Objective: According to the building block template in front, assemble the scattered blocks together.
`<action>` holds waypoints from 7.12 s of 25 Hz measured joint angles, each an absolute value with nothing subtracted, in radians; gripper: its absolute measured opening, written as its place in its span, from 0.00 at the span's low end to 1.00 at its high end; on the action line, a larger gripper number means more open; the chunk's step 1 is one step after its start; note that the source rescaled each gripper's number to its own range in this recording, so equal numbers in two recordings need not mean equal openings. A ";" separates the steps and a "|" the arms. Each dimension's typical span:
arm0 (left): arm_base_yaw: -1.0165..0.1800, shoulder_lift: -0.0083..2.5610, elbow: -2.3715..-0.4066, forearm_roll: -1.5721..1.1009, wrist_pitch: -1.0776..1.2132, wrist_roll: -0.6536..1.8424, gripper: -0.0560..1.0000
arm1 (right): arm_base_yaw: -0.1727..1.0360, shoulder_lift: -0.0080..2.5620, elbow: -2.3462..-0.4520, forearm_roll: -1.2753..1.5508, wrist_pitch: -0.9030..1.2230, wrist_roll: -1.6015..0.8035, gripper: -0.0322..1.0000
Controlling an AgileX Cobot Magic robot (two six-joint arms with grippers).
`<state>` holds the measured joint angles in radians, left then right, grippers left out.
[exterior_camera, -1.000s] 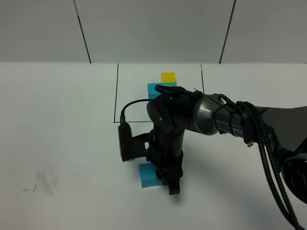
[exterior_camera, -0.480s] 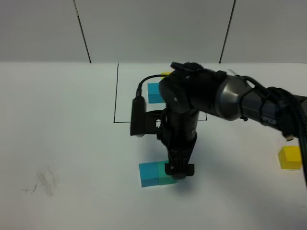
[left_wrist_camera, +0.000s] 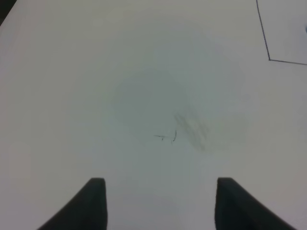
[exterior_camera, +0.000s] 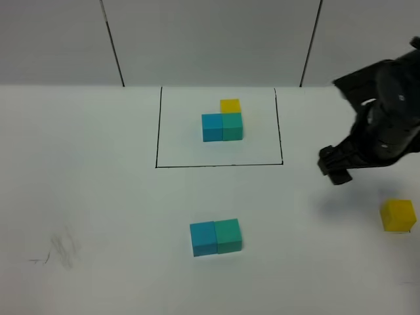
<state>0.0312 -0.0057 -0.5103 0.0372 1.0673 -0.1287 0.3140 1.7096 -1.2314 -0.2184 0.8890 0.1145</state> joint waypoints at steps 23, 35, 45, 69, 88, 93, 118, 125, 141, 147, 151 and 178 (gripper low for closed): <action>0.031 -0.006 -0.510 0.037 1.067 -0.129 0.19 | 0.076 1.834 -1.055 -0.183 0.660 0.125 0.87; 0.031 -0.006 -0.510 0.037 1.067 -0.128 0.19 | 0.045 1.910 -1.055 -0.145 0.632 0.093 0.40; 0.031 -0.006 -0.510 0.037 1.067 -0.128 0.19 | 0.069 1.792 -1.068 -0.079 0.658 0.058 0.06; 0.031 -0.006 -0.510 0.037 1.067 -0.128 0.19 | 0.628 2.129 -1.748 -0.172 1.122 0.555 0.06; 0.031 -0.006 -0.510 0.037 1.067 -0.128 0.19 | 0.708 2.236 -1.803 -0.137 1.072 0.637 0.06; 0.031 -0.006 -0.510 0.037 1.067 -0.128 0.19 | 0.708 2.236 -1.803 -0.136 1.075 0.652 0.06; 0.031 -0.006 -0.510 0.037 1.067 -0.128 0.19 | 0.730 2.307 -1.804 -0.131 1.104 0.685 0.06; 0.031 -0.006 -0.510 0.037 1.067 -0.128 0.19 | 0.731 2.319 -1.805 -0.119 1.101 0.691 0.06; 0.031 -0.006 -0.510 0.037 1.067 -0.130 0.19 | 0.731 2.328 -1.813 -0.092 1.091 0.672 0.06; 0.031 -0.006 -0.510 0.037 1.067 -0.130 0.19 | 0.731 2.328 -1.813 -0.090 1.088 0.671 0.06; 0.031 -0.006 -0.510 0.037 1.067 -0.130 0.19 | 0.731 2.328 -1.813 -0.090 1.088 0.671 0.06; 0.031 -0.006 -0.510 0.037 1.067 -0.129 0.19 | 0.717 2.133 -1.813 -0.354 1.196 0.504 0.96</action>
